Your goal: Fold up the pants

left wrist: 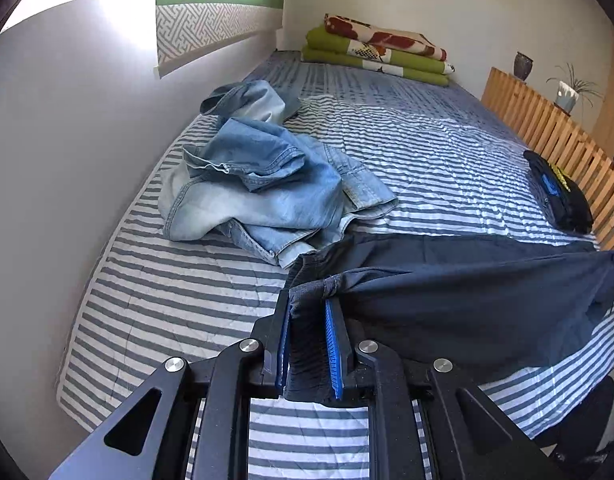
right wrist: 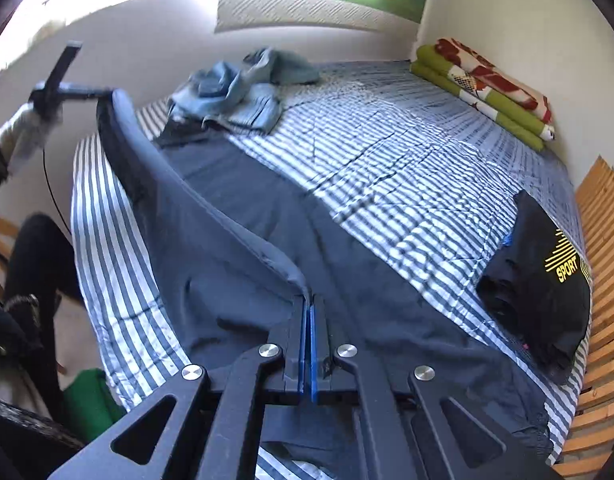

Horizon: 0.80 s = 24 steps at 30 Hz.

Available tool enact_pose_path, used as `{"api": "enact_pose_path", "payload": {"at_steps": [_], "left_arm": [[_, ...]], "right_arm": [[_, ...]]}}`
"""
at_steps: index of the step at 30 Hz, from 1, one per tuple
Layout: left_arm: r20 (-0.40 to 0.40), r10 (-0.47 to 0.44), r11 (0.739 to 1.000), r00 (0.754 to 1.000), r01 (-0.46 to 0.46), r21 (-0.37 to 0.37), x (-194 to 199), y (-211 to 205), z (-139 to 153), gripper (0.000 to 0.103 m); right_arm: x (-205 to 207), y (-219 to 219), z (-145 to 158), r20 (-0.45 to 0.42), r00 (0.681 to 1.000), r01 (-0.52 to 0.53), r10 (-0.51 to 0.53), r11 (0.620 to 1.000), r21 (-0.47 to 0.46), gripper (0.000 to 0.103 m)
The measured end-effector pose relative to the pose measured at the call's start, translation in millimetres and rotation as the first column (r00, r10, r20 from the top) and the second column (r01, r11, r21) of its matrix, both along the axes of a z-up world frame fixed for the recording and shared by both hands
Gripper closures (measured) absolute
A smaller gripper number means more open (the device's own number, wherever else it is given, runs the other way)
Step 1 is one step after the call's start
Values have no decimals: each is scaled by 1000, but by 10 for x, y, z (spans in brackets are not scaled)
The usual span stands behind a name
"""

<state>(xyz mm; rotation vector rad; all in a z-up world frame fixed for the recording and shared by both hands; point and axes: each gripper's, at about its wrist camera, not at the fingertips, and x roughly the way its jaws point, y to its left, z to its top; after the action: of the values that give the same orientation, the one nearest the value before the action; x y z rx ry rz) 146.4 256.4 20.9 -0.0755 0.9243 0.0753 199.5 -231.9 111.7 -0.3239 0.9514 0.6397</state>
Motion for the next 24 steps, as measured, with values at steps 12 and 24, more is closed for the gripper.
{"api": "enact_pose_path", "payload": {"at_steps": [12,24], "left_arm": [[-213,-23,994,977,45,102,1612,-96,-1062,86],[-238,37,997,971,-22,69,1519,106,-917,50]], "right_arm": [[1440,384,-1225,-42,996,57,-73,951,-304,102],[1504,488,-1500,-106,990,49,-89,941,-334,99]]}}
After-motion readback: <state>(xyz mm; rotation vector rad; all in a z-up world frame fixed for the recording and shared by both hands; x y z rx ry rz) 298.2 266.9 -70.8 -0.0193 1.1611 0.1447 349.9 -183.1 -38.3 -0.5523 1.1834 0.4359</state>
